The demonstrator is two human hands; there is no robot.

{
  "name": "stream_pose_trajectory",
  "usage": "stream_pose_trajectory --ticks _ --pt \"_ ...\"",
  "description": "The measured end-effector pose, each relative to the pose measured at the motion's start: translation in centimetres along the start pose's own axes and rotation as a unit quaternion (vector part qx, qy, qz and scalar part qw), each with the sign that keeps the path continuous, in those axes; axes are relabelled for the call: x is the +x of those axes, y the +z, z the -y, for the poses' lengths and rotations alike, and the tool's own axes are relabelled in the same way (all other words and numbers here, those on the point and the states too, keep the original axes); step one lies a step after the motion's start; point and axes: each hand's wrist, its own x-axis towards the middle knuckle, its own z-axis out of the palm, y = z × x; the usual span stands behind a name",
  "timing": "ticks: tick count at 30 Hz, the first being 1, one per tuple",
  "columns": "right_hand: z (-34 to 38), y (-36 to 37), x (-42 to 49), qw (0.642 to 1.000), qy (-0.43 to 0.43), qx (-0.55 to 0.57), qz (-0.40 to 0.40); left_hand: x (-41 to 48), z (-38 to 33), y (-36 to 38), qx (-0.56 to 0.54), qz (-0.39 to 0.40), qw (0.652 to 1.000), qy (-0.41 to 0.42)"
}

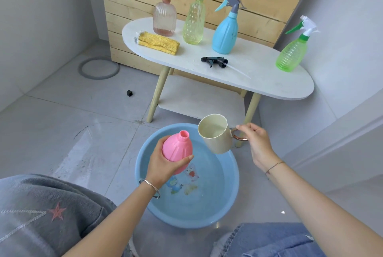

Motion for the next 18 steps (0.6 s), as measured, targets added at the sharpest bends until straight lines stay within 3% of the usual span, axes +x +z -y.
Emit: stream_pose_trajectory --ticks 18 --pt "4.8 0.0 -4.5 0.987 -0.136 -0.085 0.027 -1.2 0.9 1.3 0.046 0.060 0.997 0.032"
